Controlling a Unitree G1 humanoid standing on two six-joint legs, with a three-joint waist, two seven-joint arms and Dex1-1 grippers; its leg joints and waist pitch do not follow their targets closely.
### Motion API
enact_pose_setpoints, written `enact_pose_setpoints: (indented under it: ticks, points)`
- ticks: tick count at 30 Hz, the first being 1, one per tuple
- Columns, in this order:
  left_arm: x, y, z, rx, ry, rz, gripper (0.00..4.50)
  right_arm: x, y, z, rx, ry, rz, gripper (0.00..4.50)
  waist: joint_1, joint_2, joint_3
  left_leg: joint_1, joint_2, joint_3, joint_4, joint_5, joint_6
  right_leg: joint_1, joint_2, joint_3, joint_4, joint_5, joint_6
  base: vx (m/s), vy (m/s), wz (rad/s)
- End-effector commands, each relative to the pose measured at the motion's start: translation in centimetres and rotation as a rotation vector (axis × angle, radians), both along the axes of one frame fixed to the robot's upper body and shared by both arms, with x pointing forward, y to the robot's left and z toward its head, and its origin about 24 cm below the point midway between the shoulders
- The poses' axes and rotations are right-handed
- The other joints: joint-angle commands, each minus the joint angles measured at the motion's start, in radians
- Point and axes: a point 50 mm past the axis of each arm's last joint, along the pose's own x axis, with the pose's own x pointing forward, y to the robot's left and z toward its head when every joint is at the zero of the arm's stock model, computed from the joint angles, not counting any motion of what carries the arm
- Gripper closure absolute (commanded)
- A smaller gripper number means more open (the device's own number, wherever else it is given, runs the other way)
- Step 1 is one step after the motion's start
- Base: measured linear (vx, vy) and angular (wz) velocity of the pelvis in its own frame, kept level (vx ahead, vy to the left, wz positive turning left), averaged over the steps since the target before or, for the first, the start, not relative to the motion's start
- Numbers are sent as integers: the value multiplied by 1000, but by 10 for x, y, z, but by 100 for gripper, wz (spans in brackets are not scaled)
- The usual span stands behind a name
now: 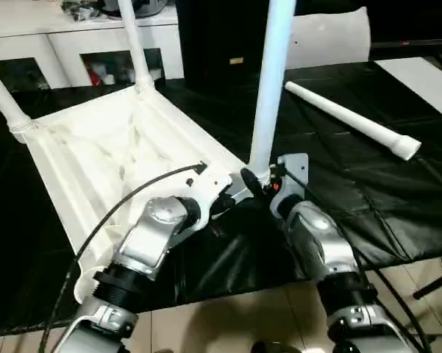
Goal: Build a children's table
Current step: Rotate leg to tighten
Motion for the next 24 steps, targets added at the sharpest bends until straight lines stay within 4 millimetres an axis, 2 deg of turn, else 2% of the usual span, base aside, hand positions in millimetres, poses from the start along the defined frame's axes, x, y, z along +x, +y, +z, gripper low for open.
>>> enact_pose_setpoints:
  ticks: [1, 3, 4, 6, 11, 15, 16, 17, 18, 21, 24]
  points:
    - [-1, 13, 1, 28, -14, -53, 450, -9, -4, -6, 8, 11, 47, 37, 21, 2, -74, -8, 53, -19, -61, -90, 107, 74, -86, 74, -51, -198, -142, 0, 0, 0]
    - [-2, 16, 1, 32, -15, -86, 450, -11, -8, -6, -5, 1, 52, 23, 27, 3, -73, -2, 55, -17, -62, -100, 102, 70, -83, 74, -54, -212, -141, 0, 0, 0]
    - [-3, 19, 0, 40, -10, -104, 450, -13, -12, -5, -26, -11, 63, 15, 35, 7, -71, 3, 57, -16, -64, -116, 93, 66, -84, 74, -58, -232, -142, 0, 0, 0]
    - [-4, 32, -1, 68, -15, -162, 450, -19, -24, -2, -77, -59, 87, 6, 41, 5, -68, 3, 56, -16, -66, -137, 79, 66, -82, 74, -60, -260, -126, 0, 0, 0]
    - [-1, 54, 0, 116, -18, -190, 450, -32, -33, 4, -42, -84, 176, 6, 52, 7, -67, 6, 59, -16, -72, -172, 63, 64, -82, 78, -61, -294, -107, 0, 0, 0]
    - [0, 72, 7, 10, 82, -122, 450, -46, -32, 5, -28, -79, 306, 6, 58, -1, -63, 10, 56, -11, -74, -206, 49, 66, -87, 81, -70, -374, -93, 0, 0, 0]
    - [0, 73, 8, -11, 87, -120, 450, -49, -31, 5, -22, -58, 339, 6, 59, -1, -63, 9, 55, -12, -74, -196, 52, 67, -86, 81, -68, -372, -94, 0, 0, 0]
    - [0, 73, 8, -11, 87, -120, 407, -49, -31, 5, -22, -58, 339, 0, 59, -1, -64, 8, 56, -12, -74, -191, 55, 66, -84, 82, -67, -366, -94, 0, 0, 0]
    - [-2, 73, 9, -18, 94, -122, 396, -52, -29, 4, -20, -42, 375, 0, 56, -3, -64, 9, 56, -11, -74, -183, 56, 63, -83, 82, -67, -358, -99, 0, 0, 0]
    - [-6, 68, 7, -41, 112, -140, 386, -61, -23, 4, -33, -29, 475, 0, 61, -4, -65, 7, 56, -9, -71, -163, 67, 65, -83, 82, -63, -338, -107, 0, 0, 0]
    - [-5, 63, 6, -52, 107, -127, 354, -63, -22, 3, -41, -23, 505, 0, 67, -6, -62, 11, 54, -7, -70, -170, 66, 60, -83, 81, -73, -386, -89, 0, 0, 0]
